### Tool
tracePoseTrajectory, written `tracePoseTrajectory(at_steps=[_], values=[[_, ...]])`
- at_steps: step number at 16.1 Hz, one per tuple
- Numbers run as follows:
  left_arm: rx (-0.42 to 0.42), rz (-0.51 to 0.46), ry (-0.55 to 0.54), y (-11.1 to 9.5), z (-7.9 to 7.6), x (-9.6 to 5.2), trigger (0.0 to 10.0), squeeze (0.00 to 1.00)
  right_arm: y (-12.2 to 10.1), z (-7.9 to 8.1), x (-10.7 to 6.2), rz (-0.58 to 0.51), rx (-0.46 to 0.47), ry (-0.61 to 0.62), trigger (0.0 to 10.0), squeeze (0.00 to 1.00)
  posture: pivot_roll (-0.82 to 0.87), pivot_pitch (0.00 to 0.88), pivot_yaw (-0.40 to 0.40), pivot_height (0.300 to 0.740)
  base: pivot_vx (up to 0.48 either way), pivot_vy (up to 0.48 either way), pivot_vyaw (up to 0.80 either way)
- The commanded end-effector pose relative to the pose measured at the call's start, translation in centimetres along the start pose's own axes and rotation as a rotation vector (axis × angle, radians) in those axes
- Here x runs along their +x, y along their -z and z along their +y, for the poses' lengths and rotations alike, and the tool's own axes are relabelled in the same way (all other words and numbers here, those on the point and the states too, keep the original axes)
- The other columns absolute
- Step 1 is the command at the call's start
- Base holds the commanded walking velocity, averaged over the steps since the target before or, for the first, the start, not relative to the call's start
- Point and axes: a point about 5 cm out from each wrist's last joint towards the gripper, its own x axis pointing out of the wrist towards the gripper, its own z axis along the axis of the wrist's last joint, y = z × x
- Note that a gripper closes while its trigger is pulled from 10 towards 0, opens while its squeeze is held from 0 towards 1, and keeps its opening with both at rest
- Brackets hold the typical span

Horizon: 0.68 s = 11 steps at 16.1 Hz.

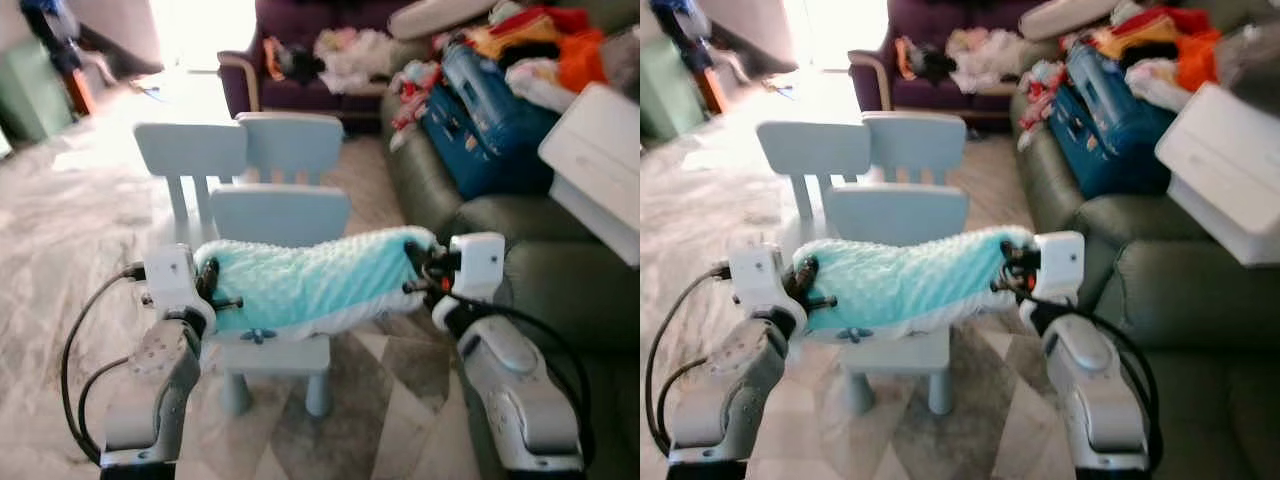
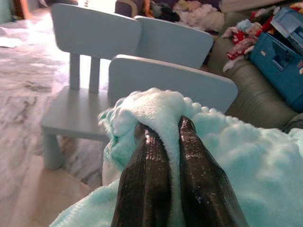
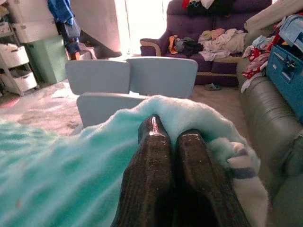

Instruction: Move the pillow to the sofa

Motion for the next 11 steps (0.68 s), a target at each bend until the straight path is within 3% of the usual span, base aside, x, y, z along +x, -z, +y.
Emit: tracePoseTrajectory(at_steps=[1, 2, 8, 11], values=[[0.0, -0.001, -0.003, 0.0, 0.0, -0.1, 10.0, 0.0, -0.6, 0.0, 0.1, -0.025, -0.006, -0.008, 10.0, 0.0, -0.15, 0.0, 0.016, 0.74, -0.428, 0.0, 0.0], [0.001, -0.004, -0.004, -0.1, 0.0, 0.0, 10.0, 0.0, -0.6, 0.0, 0.1, -0.025, -0.006, -0.009, 10.0, 0.0, -0.15, 0.0, 0.018, 0.74, -0.382, 0.0, 0.0], [-0.027, -0.01, 0.003, -0.3, 0.7, 0.3, 10.0, 0.0, -0.7, 0.0, 0.2, -0.029, 0.003, 0.002, 10.0, 0.0, -0.15, 0.0, 0.023, 0.74, 0.0, 0.0, 0.0], [-0.038, -0.025, -0.014, -0.8, 1.1, 0.7, 10.0, 0.0, -0.3, 0.1, 0.3, -0.008, 0.006, 0.006, 10.0, 0.0, -0.15, 0.0, 0.026, 0.74, 0.0, 0.0, -0.76]])
